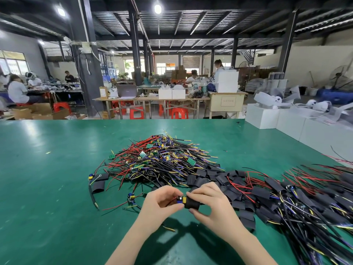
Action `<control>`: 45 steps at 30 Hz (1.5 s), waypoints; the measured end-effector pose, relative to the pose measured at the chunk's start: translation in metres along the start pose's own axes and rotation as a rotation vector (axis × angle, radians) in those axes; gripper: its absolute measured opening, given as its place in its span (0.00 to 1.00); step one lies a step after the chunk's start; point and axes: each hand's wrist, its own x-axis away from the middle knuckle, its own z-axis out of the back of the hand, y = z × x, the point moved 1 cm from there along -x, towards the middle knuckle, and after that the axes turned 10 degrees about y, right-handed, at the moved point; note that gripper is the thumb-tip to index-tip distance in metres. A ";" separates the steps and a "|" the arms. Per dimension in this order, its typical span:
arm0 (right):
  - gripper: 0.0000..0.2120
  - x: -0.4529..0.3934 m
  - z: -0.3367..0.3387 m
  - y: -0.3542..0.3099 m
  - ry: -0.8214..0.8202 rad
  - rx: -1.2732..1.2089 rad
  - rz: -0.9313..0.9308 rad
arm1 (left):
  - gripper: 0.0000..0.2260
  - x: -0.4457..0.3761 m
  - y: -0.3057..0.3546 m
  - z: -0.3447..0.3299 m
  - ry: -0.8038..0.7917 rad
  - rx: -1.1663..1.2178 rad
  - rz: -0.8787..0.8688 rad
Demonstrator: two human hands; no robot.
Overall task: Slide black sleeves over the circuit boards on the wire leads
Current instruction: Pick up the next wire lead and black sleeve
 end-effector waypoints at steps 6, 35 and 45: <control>0.22 0.000 0.002 -0.004 -0.018 0.003 -0.025 | 0.14 0.001 0.000 -0.003 0.006 0.034 0.024; 0.16 -0.001 0.000 -0.005 0.011 -0.038 -0.263 | 0.11 0.001 -0.001 -0.003 -0.021 0.006 -0.006; 0.14 -0.001 -0.004 -0.013 0.021 -0.269 -0.582 | 0.10 -0.001 0.000 0.002 0.017 0.050 0.028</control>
